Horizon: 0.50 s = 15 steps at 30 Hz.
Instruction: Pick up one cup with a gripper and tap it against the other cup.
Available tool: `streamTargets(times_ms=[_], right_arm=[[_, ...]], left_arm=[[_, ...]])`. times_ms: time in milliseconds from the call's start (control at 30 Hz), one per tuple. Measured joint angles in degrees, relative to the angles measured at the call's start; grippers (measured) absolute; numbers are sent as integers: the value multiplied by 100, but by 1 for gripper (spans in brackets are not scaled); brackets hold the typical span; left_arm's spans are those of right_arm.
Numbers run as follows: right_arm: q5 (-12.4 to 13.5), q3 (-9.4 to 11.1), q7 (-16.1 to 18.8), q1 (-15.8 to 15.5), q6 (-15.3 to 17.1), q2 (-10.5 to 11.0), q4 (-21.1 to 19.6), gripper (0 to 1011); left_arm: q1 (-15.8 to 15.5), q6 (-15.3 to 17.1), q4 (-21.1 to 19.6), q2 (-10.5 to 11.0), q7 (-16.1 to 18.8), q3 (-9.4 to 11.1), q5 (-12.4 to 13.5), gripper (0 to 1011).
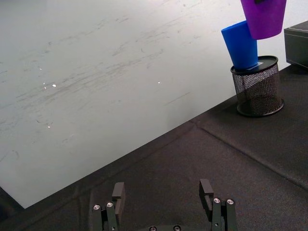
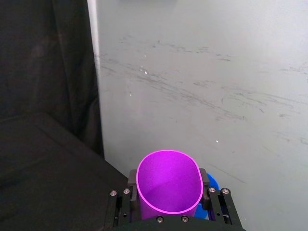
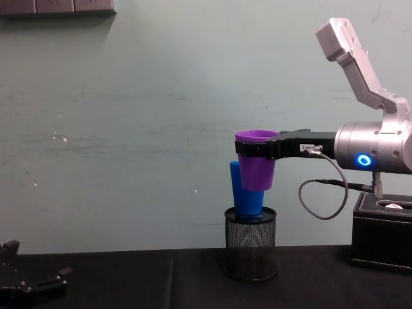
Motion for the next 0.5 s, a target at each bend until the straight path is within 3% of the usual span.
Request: streamTargets(times_ms=[500], right_arm=[[0,0,0,0,0,0,0,718]], left_arm=[[0,0,0,0,0,0,0,1011]])
